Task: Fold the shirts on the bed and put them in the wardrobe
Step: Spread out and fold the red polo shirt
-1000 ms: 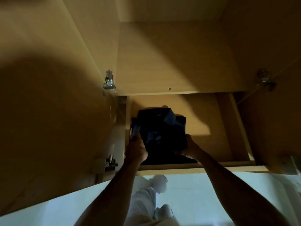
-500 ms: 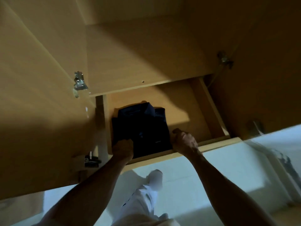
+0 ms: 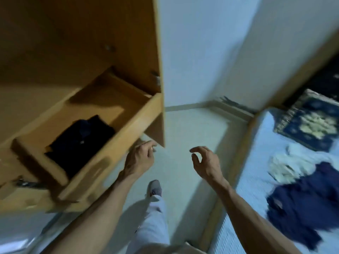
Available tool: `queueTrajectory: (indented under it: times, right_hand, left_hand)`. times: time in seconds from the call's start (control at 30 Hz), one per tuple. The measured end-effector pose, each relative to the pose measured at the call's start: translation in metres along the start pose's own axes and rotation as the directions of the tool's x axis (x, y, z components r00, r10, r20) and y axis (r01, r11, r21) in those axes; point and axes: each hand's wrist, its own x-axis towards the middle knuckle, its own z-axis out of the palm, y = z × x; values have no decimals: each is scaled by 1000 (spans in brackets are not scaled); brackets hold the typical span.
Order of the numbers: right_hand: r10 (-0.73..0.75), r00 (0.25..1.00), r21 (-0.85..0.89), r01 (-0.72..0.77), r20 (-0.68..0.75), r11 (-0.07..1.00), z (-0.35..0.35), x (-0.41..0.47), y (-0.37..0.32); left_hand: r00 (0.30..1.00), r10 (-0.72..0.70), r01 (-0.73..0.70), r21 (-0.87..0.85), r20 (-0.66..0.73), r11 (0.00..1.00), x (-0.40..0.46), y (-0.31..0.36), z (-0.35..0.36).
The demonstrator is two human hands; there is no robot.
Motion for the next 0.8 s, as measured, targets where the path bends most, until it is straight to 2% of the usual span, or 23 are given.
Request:
queueTrajectory:
  times: [0.03,0.13,0.23,0.3,0.4,0.43,0.5,0.6,0.8]
  right_hand:
    - [126,990,11,-125,-56,992,-29,-40,32]
    - [357,928,92,-348,-104,933,-61,-111,84]
    - [617,778,129,-604,-119,786,-89,-201,141]
    - [760,636,168,-741,-135,650,-97,-271,181]
    - [874,466,243,-840,-138,486,-91,-345,209]
    - [912,388,272,-871,-132,410,-84,-374,223]
    - [951,284,305,-901,-122,309,-65,-424,245]
    - [981,157,306,-934,-113,185,-31,-485,278]
    - [997,-16,276,-961,-73,5,25,-549,347]
  left_hand:
    - [991,96,-92,-49,89,995,-11,34,30]
    - [953,199,-176,-117,227,977,-36,81,79]
    - [829,310,-283,-130,466,950,-72,138,141]
    - [698,377,-367,-148,609,918,-104,173,190]
    - [573,361,-376,-155,735,913,-140,195,236]
    - [518,360,-383,-166,776,909,-157,200,263]
    - [412,362,-388,-198,836,900,-186,197,310]
    - [258,379,-421,-250,889,872,-223,179,377]
    - [80,356,-415,-293,931,861,-270,135,487]
